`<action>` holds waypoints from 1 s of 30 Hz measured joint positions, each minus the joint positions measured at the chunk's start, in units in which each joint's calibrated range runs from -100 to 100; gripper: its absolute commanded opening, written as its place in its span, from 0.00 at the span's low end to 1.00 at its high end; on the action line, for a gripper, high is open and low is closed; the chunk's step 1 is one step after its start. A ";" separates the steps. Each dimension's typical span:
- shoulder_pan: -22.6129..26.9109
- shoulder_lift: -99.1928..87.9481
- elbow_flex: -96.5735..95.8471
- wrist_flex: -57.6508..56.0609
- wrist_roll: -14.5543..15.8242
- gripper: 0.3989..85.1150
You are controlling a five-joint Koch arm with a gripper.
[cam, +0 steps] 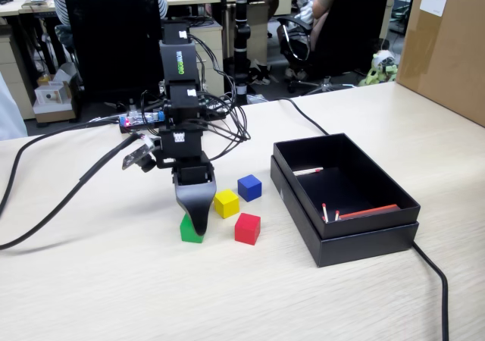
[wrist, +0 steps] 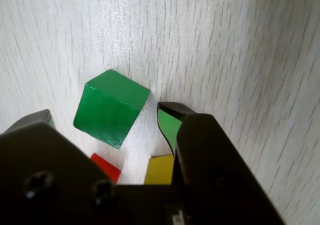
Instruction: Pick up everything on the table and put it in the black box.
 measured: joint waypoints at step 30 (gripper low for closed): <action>9.62 -22.27 16.07 -15.33 3.37 0.12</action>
